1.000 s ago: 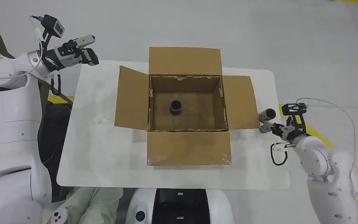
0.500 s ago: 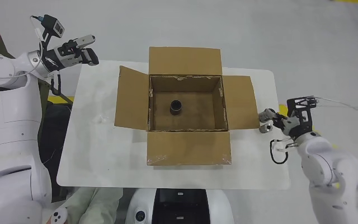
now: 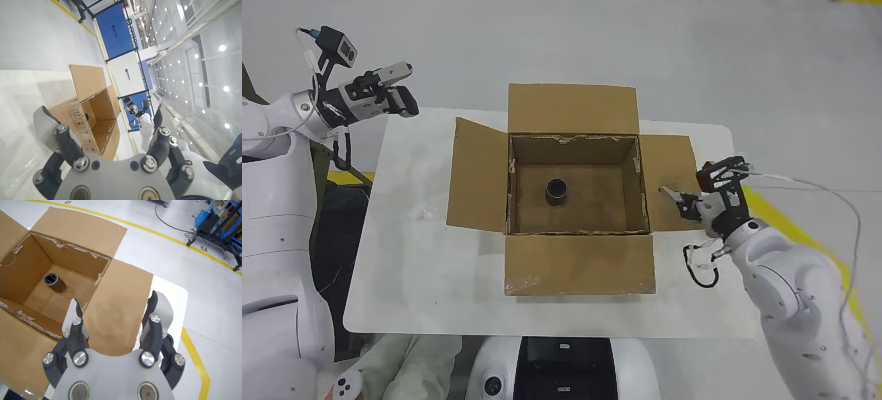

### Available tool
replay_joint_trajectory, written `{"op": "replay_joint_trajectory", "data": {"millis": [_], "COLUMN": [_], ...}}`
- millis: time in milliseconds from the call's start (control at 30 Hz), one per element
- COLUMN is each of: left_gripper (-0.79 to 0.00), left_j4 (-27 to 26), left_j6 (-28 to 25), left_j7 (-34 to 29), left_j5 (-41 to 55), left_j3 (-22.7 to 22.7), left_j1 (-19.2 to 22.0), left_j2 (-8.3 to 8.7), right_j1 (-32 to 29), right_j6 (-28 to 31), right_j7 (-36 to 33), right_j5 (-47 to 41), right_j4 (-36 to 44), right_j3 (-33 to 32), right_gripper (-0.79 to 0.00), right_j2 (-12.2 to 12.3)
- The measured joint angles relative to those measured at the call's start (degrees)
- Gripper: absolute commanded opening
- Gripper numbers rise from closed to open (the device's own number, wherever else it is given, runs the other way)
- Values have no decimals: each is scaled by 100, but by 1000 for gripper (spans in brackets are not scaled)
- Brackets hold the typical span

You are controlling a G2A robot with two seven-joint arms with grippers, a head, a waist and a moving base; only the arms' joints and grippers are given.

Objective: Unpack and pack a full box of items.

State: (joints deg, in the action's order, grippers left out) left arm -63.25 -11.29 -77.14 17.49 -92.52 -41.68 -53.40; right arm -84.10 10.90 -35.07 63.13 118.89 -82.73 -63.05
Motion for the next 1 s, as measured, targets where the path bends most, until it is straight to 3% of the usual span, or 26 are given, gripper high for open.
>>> {"op": "replay_joint_trajectory", "data": {"millis": [433,700,800,1000], "left_gripper": [0,0,0,0], "left_j4": [0,0,0,0], "left_j6": [0,0,0,0], "left_j7": [0,0,0,0], "left_j5": [0,0,0,0], "left_j3": [0,0,0,0], "left_j1": [0,0,0,0], "left_j2": [0,0,0,0], "right_j1": [1558,2301,2543,2961], "right_j6": [212,212,212,145], "right_j7": [-504,-786,-880,-935], "right_j5": [-52,-109,-147,-256], "right_j4": [-924,-1422,-1641,-2114], "right_j3": [1811,2488,2734,3228], "right_gripper": [-151,-154,-228,-252], "right_j2": [-245,-408,-478,-643]}}
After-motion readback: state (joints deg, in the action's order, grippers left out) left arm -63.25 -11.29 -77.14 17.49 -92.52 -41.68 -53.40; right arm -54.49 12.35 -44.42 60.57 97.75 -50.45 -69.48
